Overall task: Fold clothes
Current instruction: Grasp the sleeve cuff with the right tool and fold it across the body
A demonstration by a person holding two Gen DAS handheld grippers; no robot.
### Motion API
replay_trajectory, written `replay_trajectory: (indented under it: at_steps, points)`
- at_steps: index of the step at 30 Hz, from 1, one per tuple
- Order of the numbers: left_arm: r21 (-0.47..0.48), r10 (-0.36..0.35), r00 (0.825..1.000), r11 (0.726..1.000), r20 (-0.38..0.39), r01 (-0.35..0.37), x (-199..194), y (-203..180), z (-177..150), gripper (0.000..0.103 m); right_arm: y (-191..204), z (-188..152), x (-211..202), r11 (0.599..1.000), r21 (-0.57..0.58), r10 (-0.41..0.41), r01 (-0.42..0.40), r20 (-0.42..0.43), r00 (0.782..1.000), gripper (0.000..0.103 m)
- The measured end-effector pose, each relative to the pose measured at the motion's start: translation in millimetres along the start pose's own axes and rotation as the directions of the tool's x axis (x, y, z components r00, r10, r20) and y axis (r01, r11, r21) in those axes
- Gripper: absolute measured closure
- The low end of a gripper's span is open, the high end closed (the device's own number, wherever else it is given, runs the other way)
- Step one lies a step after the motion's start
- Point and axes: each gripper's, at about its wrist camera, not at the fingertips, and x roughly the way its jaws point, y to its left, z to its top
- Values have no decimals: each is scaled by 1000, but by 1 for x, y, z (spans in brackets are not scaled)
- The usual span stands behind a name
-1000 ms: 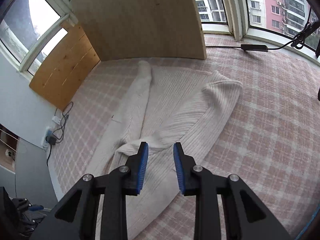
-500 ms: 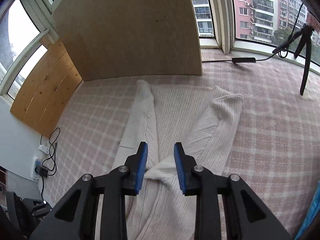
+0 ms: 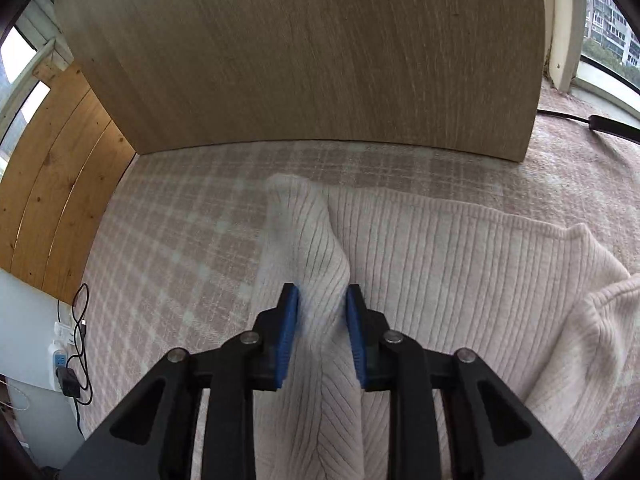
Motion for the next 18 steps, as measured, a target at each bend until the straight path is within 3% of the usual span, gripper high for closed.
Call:
replay_trajectory:
  at_steps: [3,6,7,9,11,12,15,17,18]
  points:
    - [-2,-15,1000,1000,5,15,0,2,-1,65,-11,-3,-28,998,63,-8,2,93,996,89]
    - [-3,-30,999,1000,9,30,0,5,-2,64,-19,-2,-5,994,33,-107,108,-40,993,86]
    - [-4,-35,999,999,11,35,0,5,-2,64,-16,0,-8,993,17,-119,120,-28,992,81]
    - [-5,-46,999,999,14,46,0,7,-3,64,-9,6,-24,984,2,-177,177,39,983,80]
    - [-6,-56,998,998,17,56,0,8,-4,64,2,13,-45,984,-30,-167,174,156,973,80]
    - [-6,-61,998,998,19,61,0,9,-4,63,7,18,-45,989,-49,-132,142,158,979,80]
    - [-10,-73,997,997,23,73,0,12,-5,63,17,32,-19,993,-89,-77,82,51,996,80]
    - [-23,-66,998,998,24,67,-5,14,-7,63,13,31,12,991,-87,-104,100,-47,993,80]
    - [-30,-63,998,998,25,63,-7,15,-7,64,11,31,16,991,-81,-108,104,-55,993,81]
